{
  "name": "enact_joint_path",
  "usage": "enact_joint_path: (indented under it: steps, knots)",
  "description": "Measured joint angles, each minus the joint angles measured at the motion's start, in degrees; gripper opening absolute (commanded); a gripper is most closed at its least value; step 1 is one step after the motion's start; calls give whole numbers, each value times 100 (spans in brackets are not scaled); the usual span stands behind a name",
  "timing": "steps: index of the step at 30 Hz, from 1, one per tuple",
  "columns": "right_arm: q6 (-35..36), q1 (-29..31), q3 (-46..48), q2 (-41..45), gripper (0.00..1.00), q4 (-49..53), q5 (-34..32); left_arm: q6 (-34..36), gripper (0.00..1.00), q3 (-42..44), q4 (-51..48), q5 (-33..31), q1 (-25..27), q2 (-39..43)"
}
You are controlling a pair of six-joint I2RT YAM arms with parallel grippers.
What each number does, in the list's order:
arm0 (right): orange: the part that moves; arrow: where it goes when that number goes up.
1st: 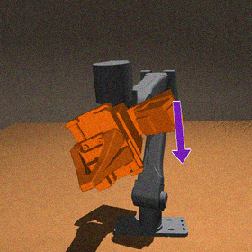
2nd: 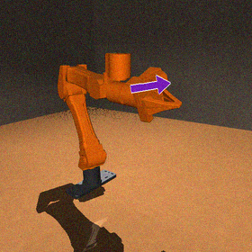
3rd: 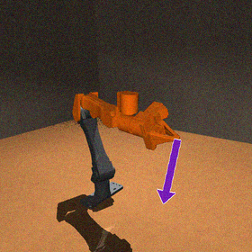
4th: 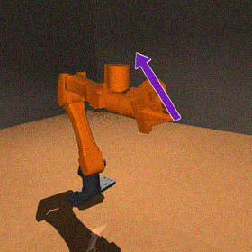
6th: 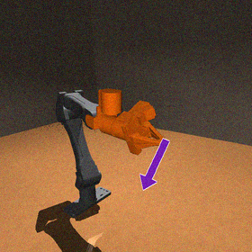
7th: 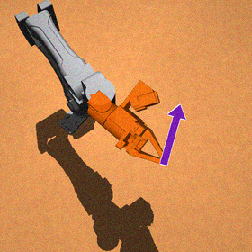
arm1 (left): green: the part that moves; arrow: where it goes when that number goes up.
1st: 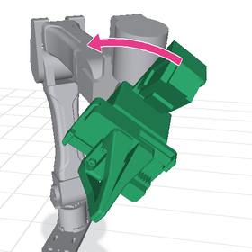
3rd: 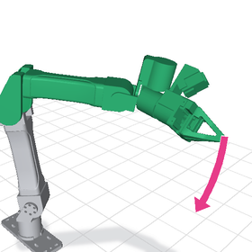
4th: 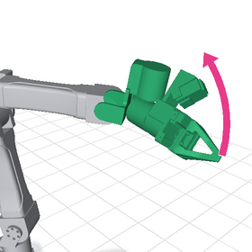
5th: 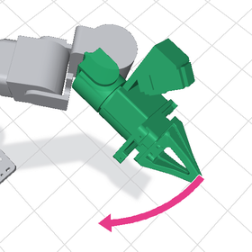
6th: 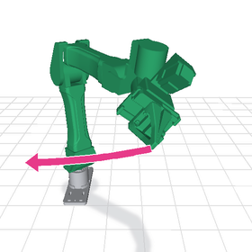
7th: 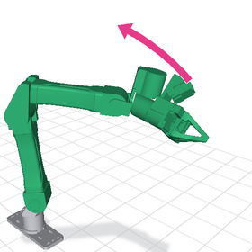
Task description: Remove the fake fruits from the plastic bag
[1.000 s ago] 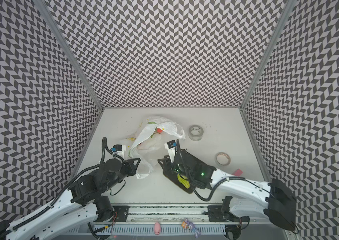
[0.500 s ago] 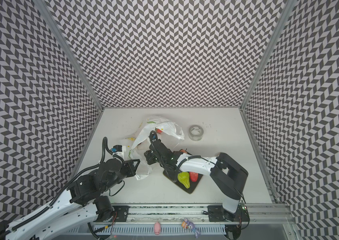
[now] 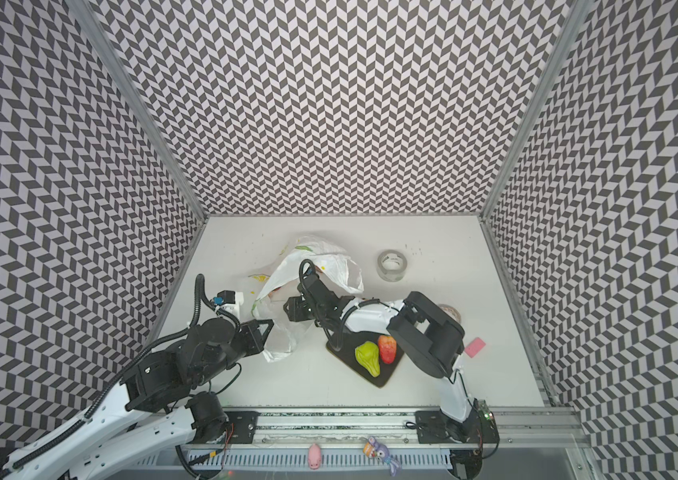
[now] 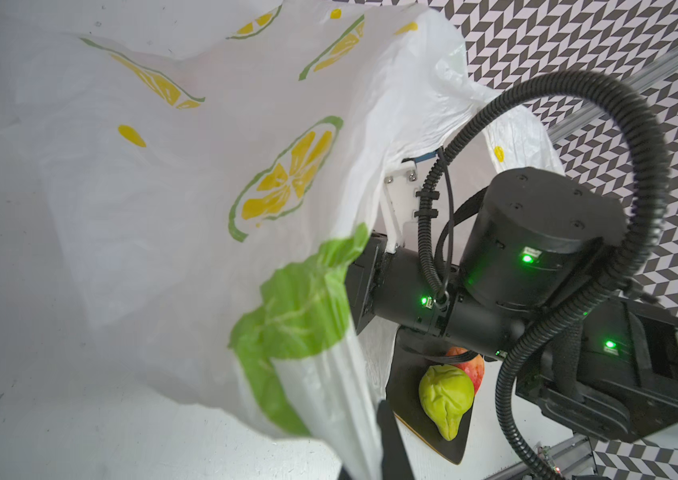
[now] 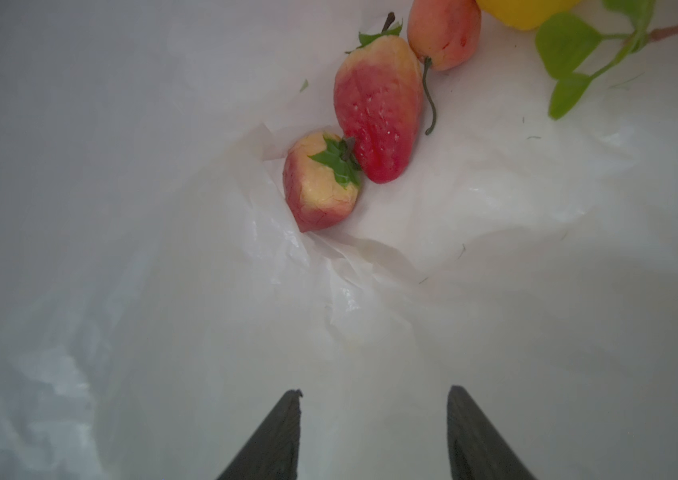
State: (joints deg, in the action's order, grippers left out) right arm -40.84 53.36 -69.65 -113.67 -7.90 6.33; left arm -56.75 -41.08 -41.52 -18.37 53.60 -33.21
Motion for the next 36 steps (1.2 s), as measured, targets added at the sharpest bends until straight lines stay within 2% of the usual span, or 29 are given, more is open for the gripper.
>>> enact_joint_path:
  steps: [1, 2, 8, 10, 14, 18, 22, 25, 28, 32, 36]
  knots:
    - [-72, -26, 0, -7, 64, -48, 20, -20, 3, 0, -24, 2, 0, 0]
    - [-157, -50, 0, -15, 66, -120, 50, -44, 11, 0, -55, 2, 0, 0]
    - [-634, -216, -131, -203, 70, -527, 122, -201, 71, -28, -417, -63, 0, 107]
    - [-734, -258, -251, -343, 70, -599, 160, -282, 81, -160, -649, -203, 0, 190]
    - [-837, -295, -437, -544, 70, -662, 236, -328, 88, -608, -868, -643, 0, 457]
    - [-844, -299, -483, -566, 70, -699, 254, -291, 89, -981, -876, -1104, 0, 522]
    - [-841, -348, -564, -566, 70, -732, 256, -2, 91, -1405, -866, -1506, -7, -44]
    - [-841, -387, -605, -566, 70, -730, 282, 457, 92, -1781, -691, -1609, -227, -721]
    - [-852, -433, -680, -603, 70, -737, 332, 1078, 92, -2103, -260, -1342, -1119, -1329]
    - [-857, -476, -898, -780, 69, -730, 389, 1803, 95, -2153, 527, -527, -3064, -1910]
    - [-872, -496, -1012, -874, 70, -708, 439, 1862, 92, -1851, 1272, 492, -4636, -2166]
